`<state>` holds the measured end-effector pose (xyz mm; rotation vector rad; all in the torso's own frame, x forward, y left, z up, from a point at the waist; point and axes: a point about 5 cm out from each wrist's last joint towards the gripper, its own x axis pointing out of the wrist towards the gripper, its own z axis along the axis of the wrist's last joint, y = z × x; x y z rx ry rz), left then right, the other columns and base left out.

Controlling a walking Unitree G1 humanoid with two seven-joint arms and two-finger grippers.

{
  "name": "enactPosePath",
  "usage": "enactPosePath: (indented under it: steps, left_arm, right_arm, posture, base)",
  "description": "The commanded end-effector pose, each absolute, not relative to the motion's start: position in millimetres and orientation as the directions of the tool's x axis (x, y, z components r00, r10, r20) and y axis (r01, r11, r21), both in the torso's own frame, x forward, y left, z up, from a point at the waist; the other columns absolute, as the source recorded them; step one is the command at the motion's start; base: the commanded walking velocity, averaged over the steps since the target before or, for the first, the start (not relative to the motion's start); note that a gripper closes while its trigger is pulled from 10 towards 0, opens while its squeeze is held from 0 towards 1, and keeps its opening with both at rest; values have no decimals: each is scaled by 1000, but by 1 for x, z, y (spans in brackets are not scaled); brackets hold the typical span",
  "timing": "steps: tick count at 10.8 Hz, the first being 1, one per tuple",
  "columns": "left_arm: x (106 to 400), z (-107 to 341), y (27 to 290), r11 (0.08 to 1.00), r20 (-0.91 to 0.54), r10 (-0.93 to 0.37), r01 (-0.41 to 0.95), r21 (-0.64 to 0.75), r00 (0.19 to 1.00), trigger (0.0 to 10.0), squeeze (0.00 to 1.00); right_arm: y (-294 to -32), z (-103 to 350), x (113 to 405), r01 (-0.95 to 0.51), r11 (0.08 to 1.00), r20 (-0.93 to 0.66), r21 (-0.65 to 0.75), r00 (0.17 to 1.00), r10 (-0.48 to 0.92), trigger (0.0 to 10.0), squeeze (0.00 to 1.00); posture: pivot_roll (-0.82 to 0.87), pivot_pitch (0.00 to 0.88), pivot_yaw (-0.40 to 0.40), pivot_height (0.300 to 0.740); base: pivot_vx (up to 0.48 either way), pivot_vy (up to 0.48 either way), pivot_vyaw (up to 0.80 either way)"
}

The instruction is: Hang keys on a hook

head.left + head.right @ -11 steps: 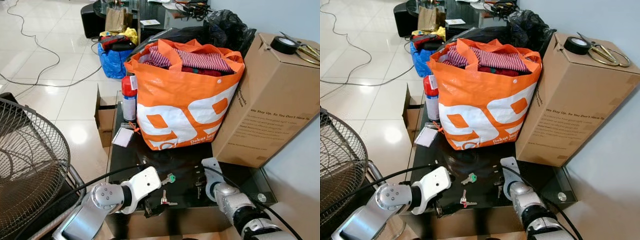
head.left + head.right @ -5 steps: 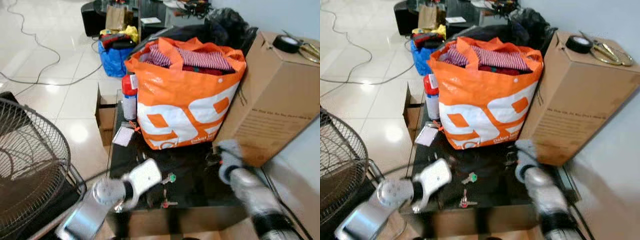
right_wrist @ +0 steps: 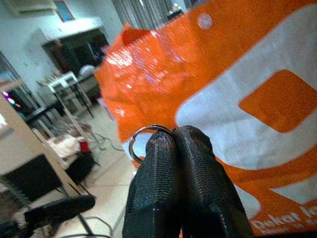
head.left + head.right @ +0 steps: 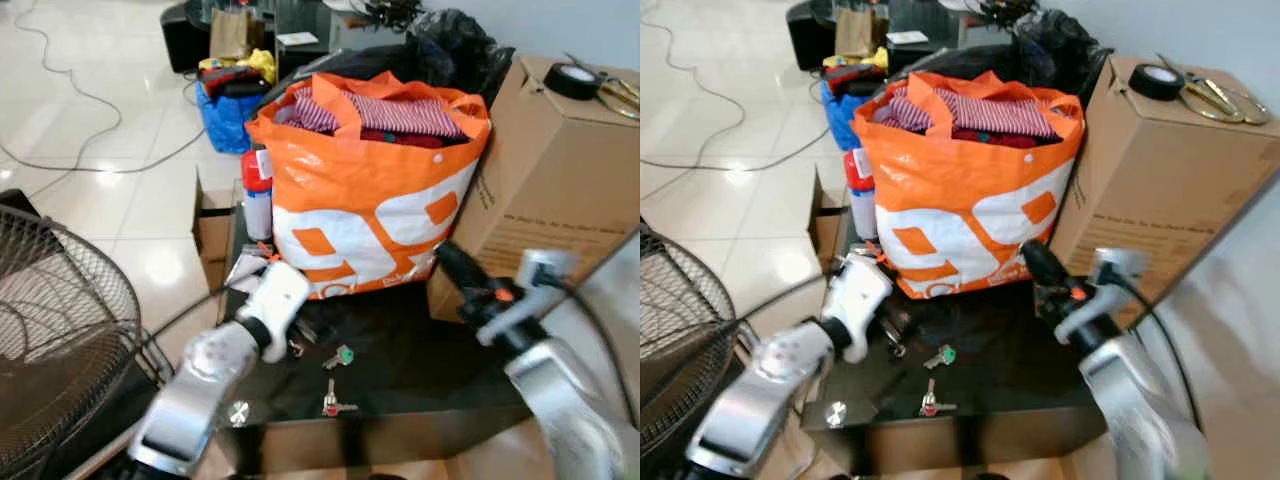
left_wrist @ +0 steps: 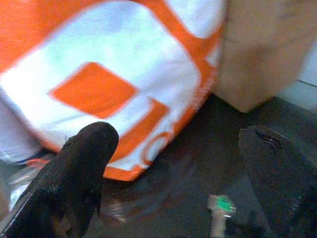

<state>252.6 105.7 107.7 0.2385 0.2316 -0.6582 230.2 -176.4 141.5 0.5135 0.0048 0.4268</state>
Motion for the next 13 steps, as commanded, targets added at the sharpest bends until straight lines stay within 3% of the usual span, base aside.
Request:
enactPosePath:
  steps: [1, 3, 5, 8, 10, 11, 13]
  left_arm:
    - [254, 115, 108, 781, -251, -564, 607, 149, 787, 10000, 0]
    - [263, 128, 124, 837, -196, -459, 496, 230, 866, 10000, 0]
    - [278, 128, 143, 869, -210, -372, 419, 264, 904, 10000, 0]
    - [286, 124, 151, 862, -237, -345, 406, 304, 908, 10000, 0]
    - [287, 120, 153, 861, -241, -342, 405, 307, 908, 10000, 0]
    - [288, 119, 152, 859, -239, -344, 407, 309, 908, 10000, 0]
    - [287, 118, 150, 860, -236, -344, 406, 308, 909, 10000, 0]
  right_arm:
    - [-179, 147, 228, -403, 782, 125, 476, 911, 393, 0, 0]
    - [-178, 150, 230, -280, 872, 48, 401, 957, 285, 0, 0]
    - [-177, 131, 242, -52, 969, -121, 243, 989, 83, 0, 0]
    - [-176, 115, 252, 76, 980, -179, 186, 983, -42, 353, 0]
    - [-170, 117, 257, 92, 983, -163, 156, 984, -66, 5137, 0]
    - [-170, 116, 257, 96, 986, -167, 138, 983, -73, 10000, 0]
    - [-172, 115, 258, 93, 992, -175, 85, 982, -77, 10000, 0]
  posture:
    - [-135, 0, -17, 740]
    - [-77, 0, -23, 740]
    - [-69, 0, -2, 740]
    - [-46, 0, 18, 740]
    - [-50, 0, 22, 740]
    - [-53, 0, 19, 740]
    - [-56, 0, 17, 740]
  base:
    - [0, 0, 0]
    - [0, 0, 0]
    - [0, 0, 0]
    - [0, 0, 0]
    - [-146, 0, 0]
    - [-300, 0, 0]
    - [-313, 0, 0]
